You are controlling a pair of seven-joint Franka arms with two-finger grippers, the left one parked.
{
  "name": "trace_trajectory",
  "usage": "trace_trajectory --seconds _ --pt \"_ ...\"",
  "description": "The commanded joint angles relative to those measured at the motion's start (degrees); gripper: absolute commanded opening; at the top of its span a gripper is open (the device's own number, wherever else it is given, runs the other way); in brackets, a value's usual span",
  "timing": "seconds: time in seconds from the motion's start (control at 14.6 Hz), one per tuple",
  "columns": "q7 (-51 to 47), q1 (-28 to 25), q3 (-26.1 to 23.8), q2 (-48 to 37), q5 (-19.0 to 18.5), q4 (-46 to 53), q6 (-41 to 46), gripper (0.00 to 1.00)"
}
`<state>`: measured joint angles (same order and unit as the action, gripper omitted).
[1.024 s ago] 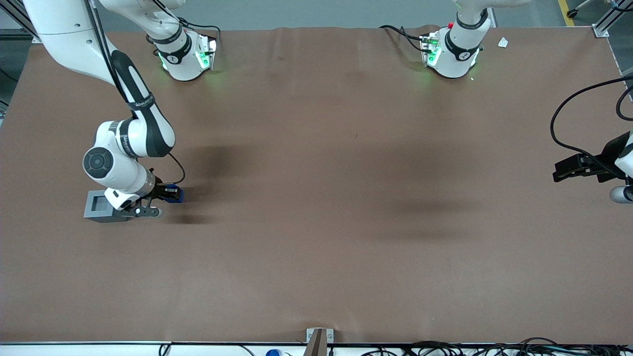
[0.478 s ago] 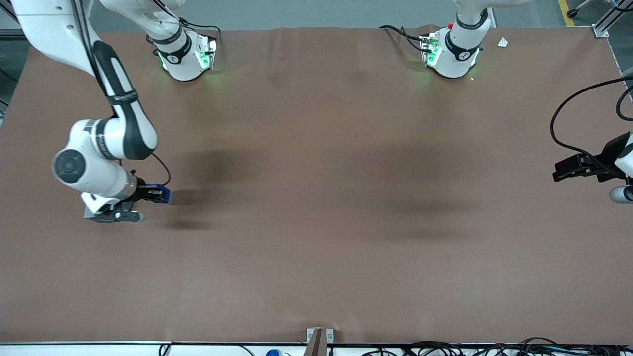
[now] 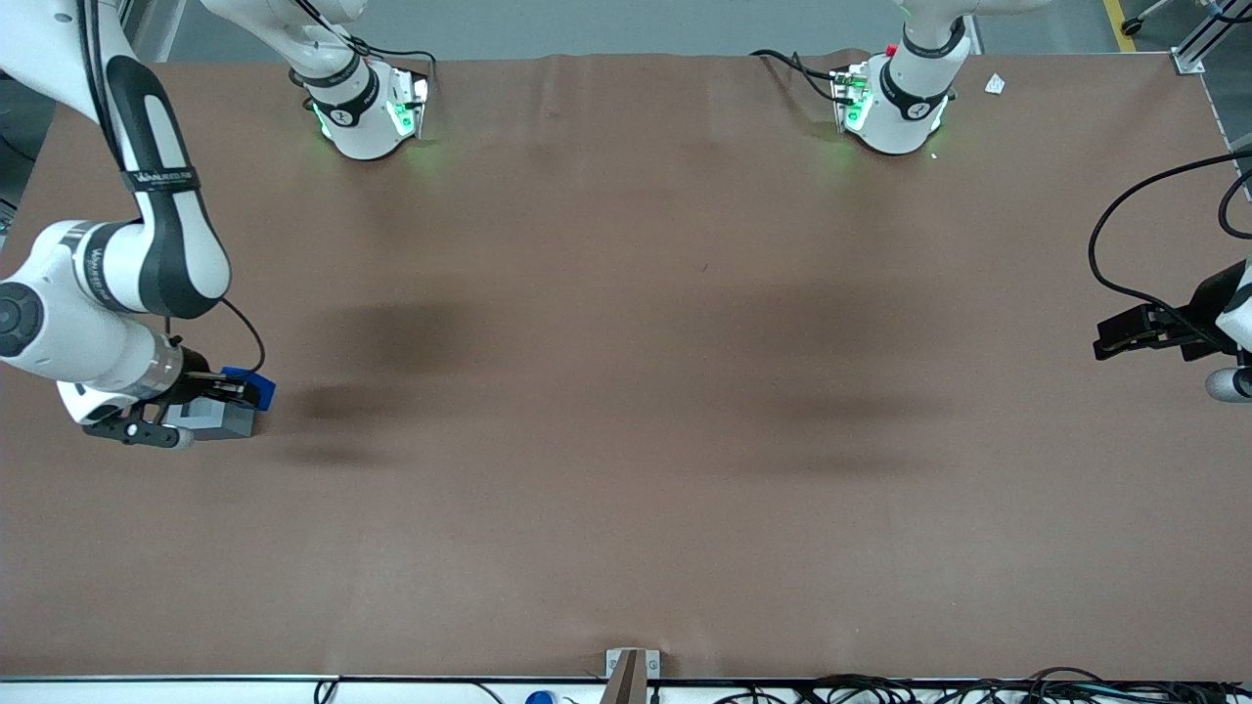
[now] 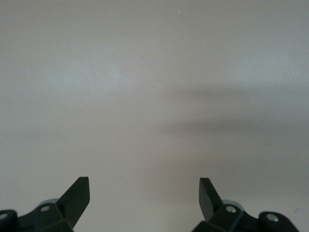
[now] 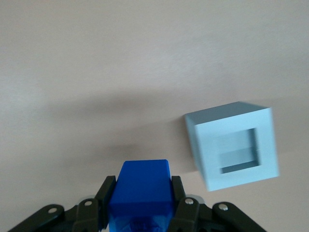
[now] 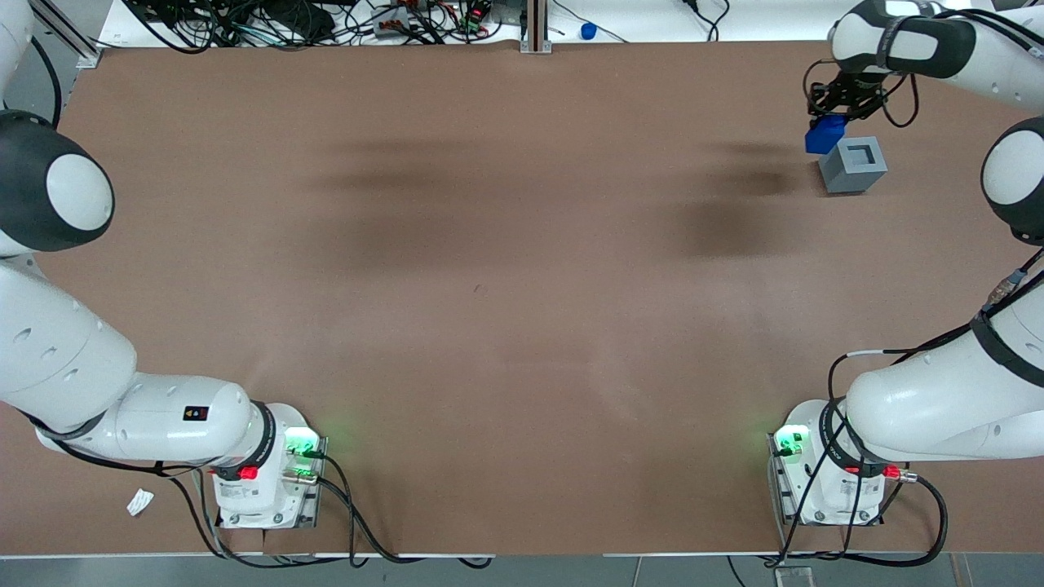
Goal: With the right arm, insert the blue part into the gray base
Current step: 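Carry the blue block over the gray base's opening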
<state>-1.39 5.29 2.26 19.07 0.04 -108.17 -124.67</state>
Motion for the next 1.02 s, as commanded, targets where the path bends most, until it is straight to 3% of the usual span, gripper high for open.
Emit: trace_trajectory --seconds 0.0,0.27,0.96 --pt "6.4 5.1 -0.8 -0.4 -0.4 1.5 0.9 0.03" --pt "11.6 9.1 -0.8 -0.2 0.2 3.4 2.6 0.03" --pt "11.8 10.5 -0.8 1.2 0.2 5.3 2.2 0.03"
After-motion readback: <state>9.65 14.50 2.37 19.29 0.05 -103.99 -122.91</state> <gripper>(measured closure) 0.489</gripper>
